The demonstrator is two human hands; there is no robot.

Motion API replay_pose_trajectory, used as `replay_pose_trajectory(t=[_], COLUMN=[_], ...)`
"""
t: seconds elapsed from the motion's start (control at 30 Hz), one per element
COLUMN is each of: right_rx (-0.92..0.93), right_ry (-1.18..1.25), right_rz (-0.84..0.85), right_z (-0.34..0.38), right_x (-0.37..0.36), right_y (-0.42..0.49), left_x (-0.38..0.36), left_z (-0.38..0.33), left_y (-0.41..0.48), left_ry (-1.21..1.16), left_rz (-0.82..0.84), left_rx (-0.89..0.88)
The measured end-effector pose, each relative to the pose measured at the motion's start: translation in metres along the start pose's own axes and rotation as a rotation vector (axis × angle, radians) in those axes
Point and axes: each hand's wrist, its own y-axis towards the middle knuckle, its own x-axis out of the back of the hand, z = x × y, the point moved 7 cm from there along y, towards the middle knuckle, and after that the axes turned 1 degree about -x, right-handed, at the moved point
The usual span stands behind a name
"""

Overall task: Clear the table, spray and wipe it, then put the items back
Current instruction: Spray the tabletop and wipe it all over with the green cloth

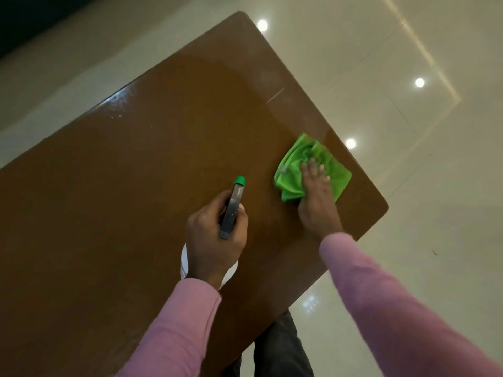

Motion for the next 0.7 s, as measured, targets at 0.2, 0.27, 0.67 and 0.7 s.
replay_pose_trajectory(t=[0.2,0.27,0.67,0.7], right_rx=[-0.241,-0.201,-0.045,-0.065], right_ry=[0.039,0.047,-0.014,0.001], right_rz=[-0.074,-0.099,-0.006,-0.022], right_z=[-0.020,0.006,0.021,0.023], right_x=[0.046,0.028,0.045,0.049], right_y=[0.105,0.082,0.156,0.163], left_x=[0.007,0.011,0.022,0.022], left_z=[0.001,0.002,0.004,0.005], left_y=[-0.004,0.001,0.064,0.063], left_ry=[-0.011,-0.020,0.054,0.051], left_rz=[-0.032,-0.072,-0.250,-0.260], left_rx=[0.055,0.101,0.134,0.142])
